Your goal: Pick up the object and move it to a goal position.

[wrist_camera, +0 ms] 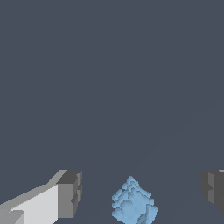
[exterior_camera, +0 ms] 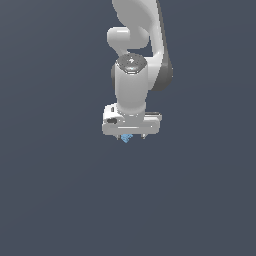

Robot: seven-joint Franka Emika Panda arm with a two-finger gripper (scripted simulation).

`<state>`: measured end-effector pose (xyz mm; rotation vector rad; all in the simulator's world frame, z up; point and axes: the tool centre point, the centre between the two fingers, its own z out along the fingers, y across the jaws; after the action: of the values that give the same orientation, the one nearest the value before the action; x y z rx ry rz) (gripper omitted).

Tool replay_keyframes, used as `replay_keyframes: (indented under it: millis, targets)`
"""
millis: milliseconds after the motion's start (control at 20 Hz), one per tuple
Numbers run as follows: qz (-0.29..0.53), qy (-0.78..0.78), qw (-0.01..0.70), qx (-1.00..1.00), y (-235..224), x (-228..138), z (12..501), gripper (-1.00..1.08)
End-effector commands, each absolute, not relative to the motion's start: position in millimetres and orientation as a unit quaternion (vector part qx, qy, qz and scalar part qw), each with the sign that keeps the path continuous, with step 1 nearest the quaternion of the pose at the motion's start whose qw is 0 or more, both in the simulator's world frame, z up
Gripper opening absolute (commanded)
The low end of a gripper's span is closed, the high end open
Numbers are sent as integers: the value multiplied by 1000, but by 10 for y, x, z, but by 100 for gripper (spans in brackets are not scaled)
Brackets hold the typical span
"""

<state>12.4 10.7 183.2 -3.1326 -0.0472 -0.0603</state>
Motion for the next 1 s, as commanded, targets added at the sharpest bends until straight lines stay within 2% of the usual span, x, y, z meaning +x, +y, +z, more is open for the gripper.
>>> replay_keyframes:
  millis: [0,950]
  targets:
    - [-19,-15,4,-1000,107,124,1832,100]
    - [-15,27,17,-999,100,46,1804,100]
